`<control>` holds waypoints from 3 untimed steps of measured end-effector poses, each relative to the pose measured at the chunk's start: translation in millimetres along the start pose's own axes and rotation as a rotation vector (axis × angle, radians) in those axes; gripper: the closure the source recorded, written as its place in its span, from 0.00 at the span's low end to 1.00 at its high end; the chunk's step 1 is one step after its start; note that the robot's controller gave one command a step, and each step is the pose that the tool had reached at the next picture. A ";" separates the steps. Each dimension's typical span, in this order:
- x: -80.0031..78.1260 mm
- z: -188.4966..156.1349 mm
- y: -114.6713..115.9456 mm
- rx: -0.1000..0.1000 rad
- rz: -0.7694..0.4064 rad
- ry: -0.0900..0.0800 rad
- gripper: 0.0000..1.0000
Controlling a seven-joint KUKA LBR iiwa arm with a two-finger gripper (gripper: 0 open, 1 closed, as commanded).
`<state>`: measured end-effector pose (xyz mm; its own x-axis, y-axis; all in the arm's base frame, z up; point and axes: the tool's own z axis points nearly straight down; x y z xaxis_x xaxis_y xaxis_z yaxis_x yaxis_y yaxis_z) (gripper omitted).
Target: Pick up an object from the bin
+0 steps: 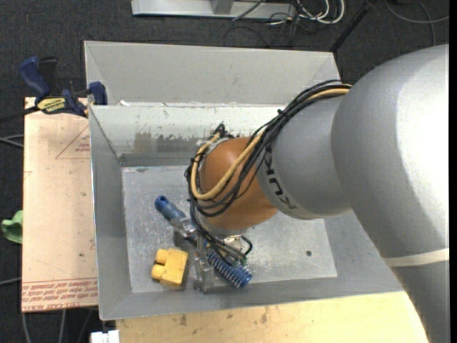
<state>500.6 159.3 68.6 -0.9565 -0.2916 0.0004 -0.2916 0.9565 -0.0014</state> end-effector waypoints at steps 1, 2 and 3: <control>-15.5 -3.4 74.2 -0.003 -0.323 -0.014 0.00; -32.3 -1.5 58.8 -0.002 -0.497 -0.003 0.00; -32.0 -1.2 59.3 -0.003 -0.497 -0.002 1.00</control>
Offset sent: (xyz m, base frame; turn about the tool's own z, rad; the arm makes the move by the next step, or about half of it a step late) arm -0.0095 0.0728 0.0014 -0.3236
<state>513.8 225.4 69.7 -0.7017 -0.7125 -0.0021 -0.7125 0.7017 0.0016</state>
